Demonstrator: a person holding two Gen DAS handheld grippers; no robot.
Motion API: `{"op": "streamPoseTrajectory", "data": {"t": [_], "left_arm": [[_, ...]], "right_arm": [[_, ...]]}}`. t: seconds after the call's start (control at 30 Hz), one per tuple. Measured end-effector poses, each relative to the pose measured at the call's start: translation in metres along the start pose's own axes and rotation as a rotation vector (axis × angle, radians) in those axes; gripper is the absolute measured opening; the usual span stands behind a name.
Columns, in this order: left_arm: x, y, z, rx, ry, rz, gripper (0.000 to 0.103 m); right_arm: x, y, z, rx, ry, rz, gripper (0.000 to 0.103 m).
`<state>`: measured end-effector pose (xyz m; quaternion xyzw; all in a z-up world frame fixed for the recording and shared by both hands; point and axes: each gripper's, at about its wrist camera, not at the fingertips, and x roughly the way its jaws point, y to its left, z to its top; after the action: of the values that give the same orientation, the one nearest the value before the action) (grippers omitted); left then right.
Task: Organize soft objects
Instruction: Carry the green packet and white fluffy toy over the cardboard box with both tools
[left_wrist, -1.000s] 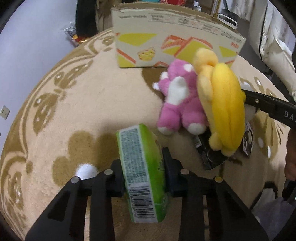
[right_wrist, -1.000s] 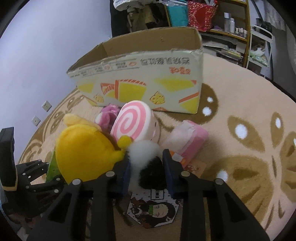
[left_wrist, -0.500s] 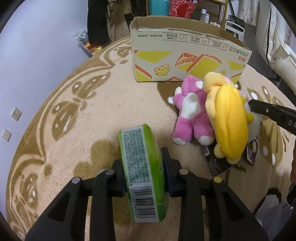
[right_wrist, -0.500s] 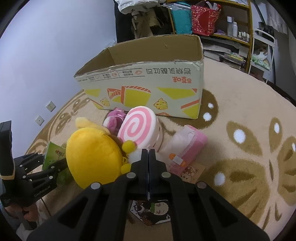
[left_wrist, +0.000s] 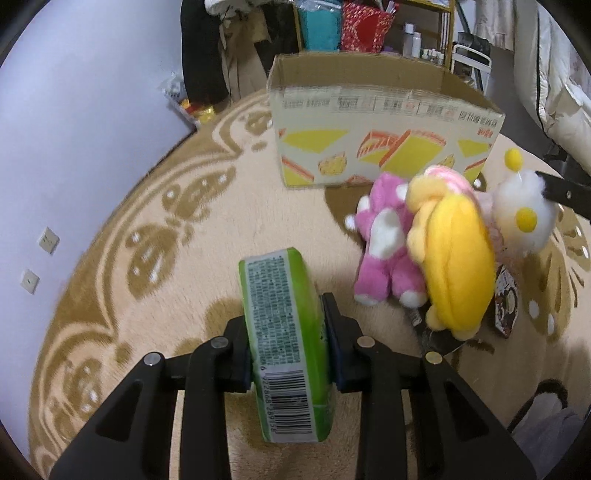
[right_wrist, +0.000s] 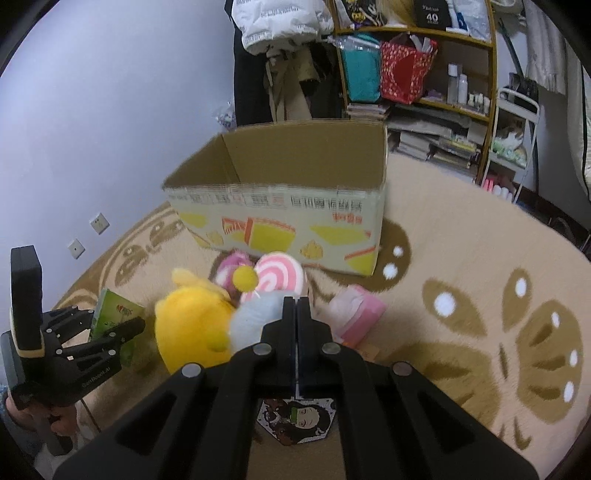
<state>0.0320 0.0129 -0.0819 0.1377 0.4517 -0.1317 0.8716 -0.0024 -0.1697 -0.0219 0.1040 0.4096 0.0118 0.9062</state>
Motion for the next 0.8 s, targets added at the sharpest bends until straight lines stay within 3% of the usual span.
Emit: {"op": "streamPoseTrajectory", "data": {"t": [0.2, 0.5, 0.8], "left_arm": [[-0.04, -0.002, 0.035, 0.014, -0.107, -0.014, 0.028], [-0.067, -0.001, 0.109, 0.042, -0.238, 0.05, 0.028], [-0.075, -0.012, 0.177, 0.048, -0.365, 0.041, 0.028]], "right_arm": [[-0.028, 0.005, 0.028, -0.011, -0.079, 0.018, 0.001], [-0.058, 0.016, 0.087, -0.071, -0.192, 0.016, 0.001], [-0.041, 0.021, 0.127, -0.118, -0.224, -0.009, 0.001]]}}
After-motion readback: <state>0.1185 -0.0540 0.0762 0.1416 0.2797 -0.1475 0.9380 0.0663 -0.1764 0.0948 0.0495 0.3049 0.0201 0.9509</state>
